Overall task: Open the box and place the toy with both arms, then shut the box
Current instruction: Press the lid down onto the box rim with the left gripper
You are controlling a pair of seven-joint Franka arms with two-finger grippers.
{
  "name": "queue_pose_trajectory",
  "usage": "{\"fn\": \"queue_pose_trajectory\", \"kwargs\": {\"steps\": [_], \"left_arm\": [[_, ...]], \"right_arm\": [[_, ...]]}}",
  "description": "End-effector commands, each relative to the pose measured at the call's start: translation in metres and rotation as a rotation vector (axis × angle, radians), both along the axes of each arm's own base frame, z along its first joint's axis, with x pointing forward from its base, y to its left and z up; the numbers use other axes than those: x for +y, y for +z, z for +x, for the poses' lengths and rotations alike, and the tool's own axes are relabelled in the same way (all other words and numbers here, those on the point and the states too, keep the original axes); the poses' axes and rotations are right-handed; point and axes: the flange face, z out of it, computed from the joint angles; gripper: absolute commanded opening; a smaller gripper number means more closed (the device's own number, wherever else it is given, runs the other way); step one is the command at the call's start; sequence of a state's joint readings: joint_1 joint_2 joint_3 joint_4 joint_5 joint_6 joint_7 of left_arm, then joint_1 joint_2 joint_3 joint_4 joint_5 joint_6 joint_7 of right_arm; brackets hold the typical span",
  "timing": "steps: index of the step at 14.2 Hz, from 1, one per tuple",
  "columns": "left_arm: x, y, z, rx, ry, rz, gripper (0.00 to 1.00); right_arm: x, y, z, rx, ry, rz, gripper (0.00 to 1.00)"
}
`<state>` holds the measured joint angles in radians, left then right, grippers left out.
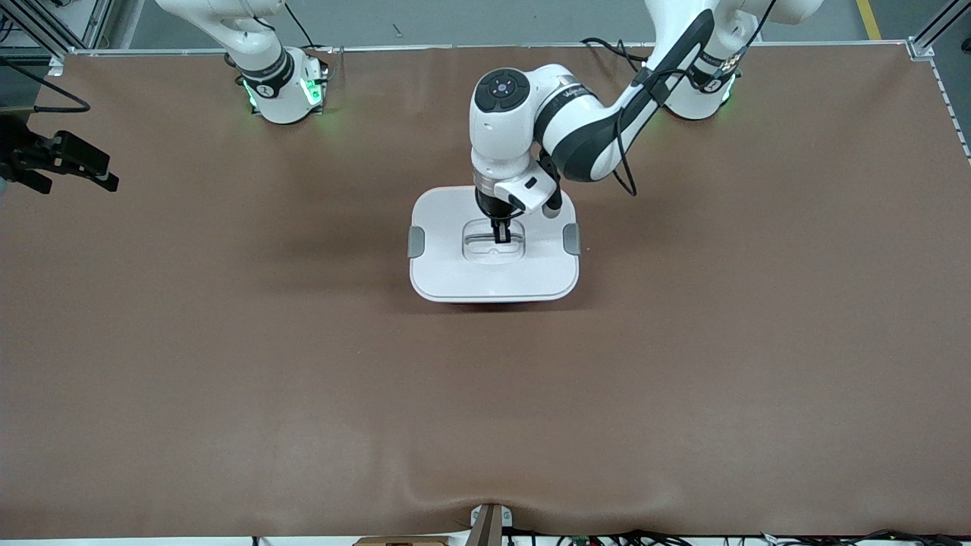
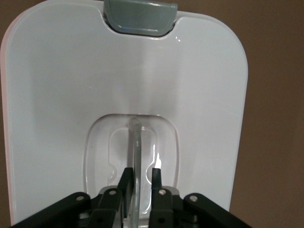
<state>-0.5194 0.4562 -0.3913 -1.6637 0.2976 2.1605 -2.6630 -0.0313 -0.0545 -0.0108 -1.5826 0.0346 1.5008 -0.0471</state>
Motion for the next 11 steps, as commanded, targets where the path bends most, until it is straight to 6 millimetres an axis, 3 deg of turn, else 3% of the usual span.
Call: {"fn": "queue_pose_trajectory", "kwargs": {"steps": [1,4,8,11], "left_arm": [[-0.004,0.008,0.005,-0.015,-0.017,0.023,1.00],[-0.003,0.023,0.009,-0.016,-0.014,0.035,1.00],[0.001,0.059,0.024,-0.015,-0.028,0.039,1.00],[0.010,0.074,0.030,-0.005,-0.122,0.070,1.00]], "right_arm": [[0.000,0.004,0.001,-0.005,0.004,-0.009,1.00],[0.000,0.004,0.001,-0.005,0.004,-0.009,1.00],[0.005,0.004,0.002,-0.006,0.013,-0.009,1.00],[0.005,0.004,0.002,-0.006,0.013,-0.009,1.00]]}}
